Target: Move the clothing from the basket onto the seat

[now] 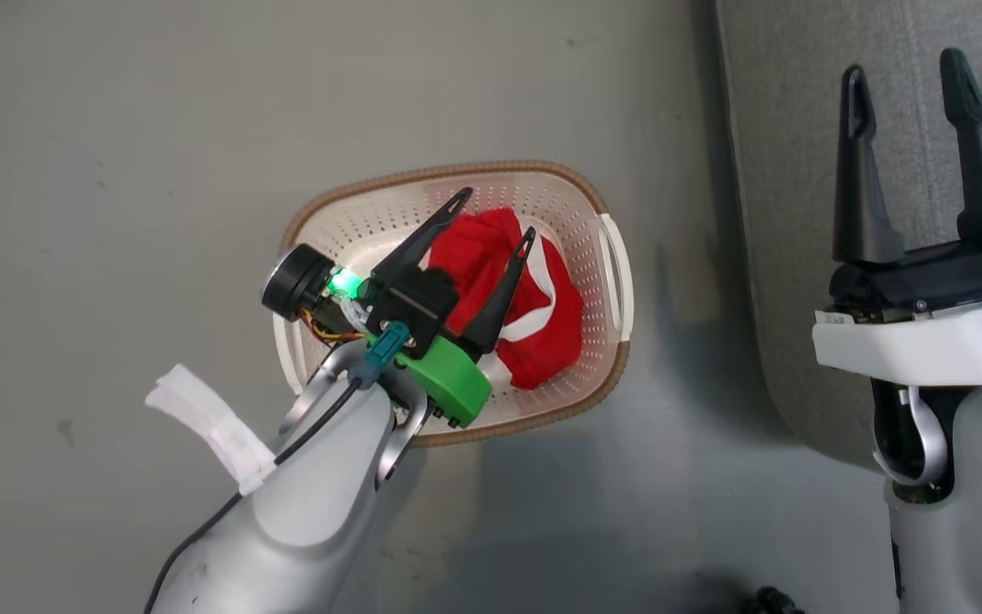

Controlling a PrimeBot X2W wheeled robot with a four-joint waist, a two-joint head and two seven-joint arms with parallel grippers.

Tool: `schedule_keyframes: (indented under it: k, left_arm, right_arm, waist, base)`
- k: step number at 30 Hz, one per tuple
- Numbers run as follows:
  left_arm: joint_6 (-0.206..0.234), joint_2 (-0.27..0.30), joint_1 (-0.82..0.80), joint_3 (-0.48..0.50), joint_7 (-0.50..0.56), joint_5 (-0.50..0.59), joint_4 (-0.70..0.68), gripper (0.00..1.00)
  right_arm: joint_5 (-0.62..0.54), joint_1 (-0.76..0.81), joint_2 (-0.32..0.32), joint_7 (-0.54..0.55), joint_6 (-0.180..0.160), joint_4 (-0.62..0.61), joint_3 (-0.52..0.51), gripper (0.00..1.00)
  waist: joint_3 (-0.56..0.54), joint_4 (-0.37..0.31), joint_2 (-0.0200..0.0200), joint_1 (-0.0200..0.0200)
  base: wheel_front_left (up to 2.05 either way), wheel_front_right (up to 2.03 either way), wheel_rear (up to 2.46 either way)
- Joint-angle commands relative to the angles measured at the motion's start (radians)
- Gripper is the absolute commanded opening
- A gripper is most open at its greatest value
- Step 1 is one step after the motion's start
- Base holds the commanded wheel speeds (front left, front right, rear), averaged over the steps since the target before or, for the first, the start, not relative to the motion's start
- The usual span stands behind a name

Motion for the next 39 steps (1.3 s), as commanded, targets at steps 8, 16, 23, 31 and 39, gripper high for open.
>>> schedule_keyframes:
  k: [8, 16, 23, 31, 39]
  left_arm:
    - [-0.009, 0.006, -0.152, -0.103, -0.001, -0.064, 0.173, 1.0]
    - [-0.011, 0.006, -0.261, -0.186, 0.029, -0.14, 0.34, 1.0]
    - [-0.012, 0.007, -0.327, -0.269, 0.048, -0.181, 0.442, 1.0]
    - [0.023, 0.031, -0.417, -0.289, 0.066, -0.173, 0.588, 1.0]
    - [0.026, 0.028, -0.464, -0.296, 0.085, -0.184, 0.695, 1.0]
  right_arm:
    - [0.017, -0.079, -0.001, -0.06, -0.001, -0.018, 0.027, 1.0]
    - [0.049, -0.107, -0.001, -0.107, -0.001, -0.001, 0.061, 1.0]
    - [0.076, -0.12, -0.001, -0.141, -0.001, 0.034, 0.088, 1.0]
    - [0.094, -0.131, -0.001, -0.162, -0.001, 0.054, 0.113, 1.0]
    - [0.106, -0.136, -0.001, -0.172, -0.001, 0.076, 0.128, 1.0]
  waist:
    - [0.32, -0.119, -0.0001, -0.0001]
    - [0.432, -0.168, -0.0001, -0.0001]
    - [0.486, -0.201, -0.0001, -0.0001]
    - [0.519, -0.231, -0.0001, -0.0001]
    - [0.528, -0.247, -0.0001, -0.0001]
  base:
    - [0.0, 0.0, 0.0]
    - [0.0, 0.0, 0.0]
    - [0.0, 0.0, 0.0]
    - [0.0, 0.0, 0.0]
    - [0.0, 0.0, 0.0]
